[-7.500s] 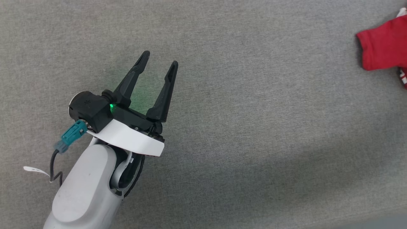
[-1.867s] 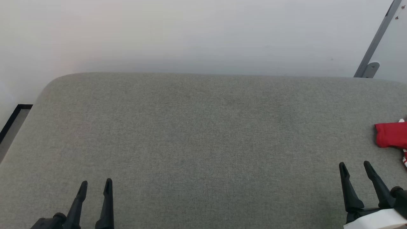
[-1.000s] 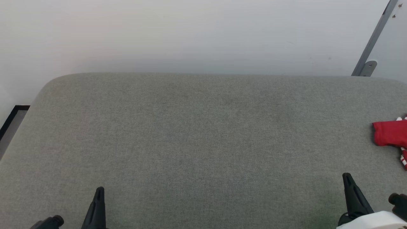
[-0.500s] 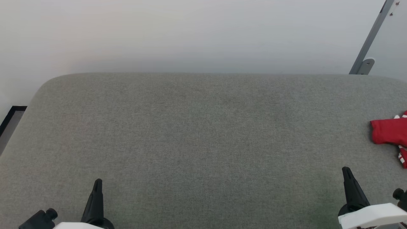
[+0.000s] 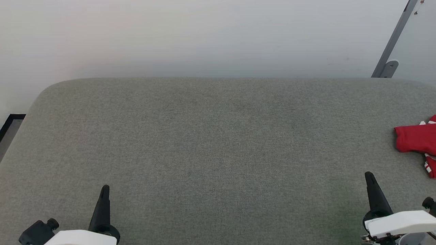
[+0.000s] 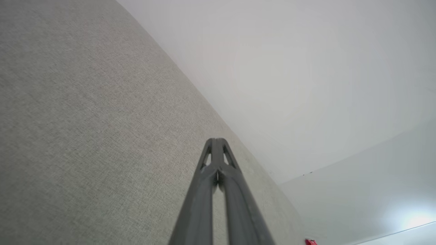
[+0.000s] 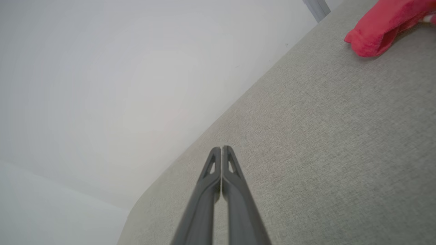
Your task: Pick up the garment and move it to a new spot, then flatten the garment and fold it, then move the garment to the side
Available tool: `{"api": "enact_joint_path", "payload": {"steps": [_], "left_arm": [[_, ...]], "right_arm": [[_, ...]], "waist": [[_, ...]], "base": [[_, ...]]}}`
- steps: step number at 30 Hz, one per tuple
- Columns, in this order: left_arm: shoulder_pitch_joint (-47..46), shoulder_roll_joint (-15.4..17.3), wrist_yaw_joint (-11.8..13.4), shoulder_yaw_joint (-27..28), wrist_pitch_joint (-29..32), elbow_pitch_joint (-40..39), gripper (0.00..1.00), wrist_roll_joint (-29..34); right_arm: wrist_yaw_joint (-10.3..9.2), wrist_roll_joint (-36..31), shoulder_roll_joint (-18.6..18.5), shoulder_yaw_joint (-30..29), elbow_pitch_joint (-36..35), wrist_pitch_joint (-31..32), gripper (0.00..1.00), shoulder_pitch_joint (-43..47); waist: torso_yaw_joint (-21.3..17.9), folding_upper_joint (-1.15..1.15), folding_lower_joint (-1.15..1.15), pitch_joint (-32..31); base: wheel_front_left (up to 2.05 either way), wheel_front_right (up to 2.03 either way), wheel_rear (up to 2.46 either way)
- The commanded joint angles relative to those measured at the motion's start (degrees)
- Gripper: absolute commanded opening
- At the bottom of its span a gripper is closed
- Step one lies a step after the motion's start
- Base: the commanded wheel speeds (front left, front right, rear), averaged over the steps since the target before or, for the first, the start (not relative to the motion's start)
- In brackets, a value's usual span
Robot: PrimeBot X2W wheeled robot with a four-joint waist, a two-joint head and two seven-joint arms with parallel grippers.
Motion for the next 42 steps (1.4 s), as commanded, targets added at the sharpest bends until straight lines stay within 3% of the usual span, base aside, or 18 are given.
{"api": "enact_joint_path", "payload": {"steps": [1, 42], "left_arm": [[-1.6, 0.3, -0.1, 0.4, 0.4, -0.4, 0.00, -1.1], [-6.6, -1.4, -0.2, 2.7, 6.5, 2.2, 0.00, -20.7]], "right_arm": [[0.01, 1.1, -0.1, -0.3, -0.4, 0.4, 0.00, -1.3], [0.00, 21.2, 3.0, -2.2, 0.1, 6.5, 0.00, -4.9]], "waist": [[0.0, 0.00, 0.00, 0.0], [-1.6, 0.00, 0.00, 0.6]], "base": [[0.00, 0.00, 0.00], [0.00, 0.00, 0.00]]}}
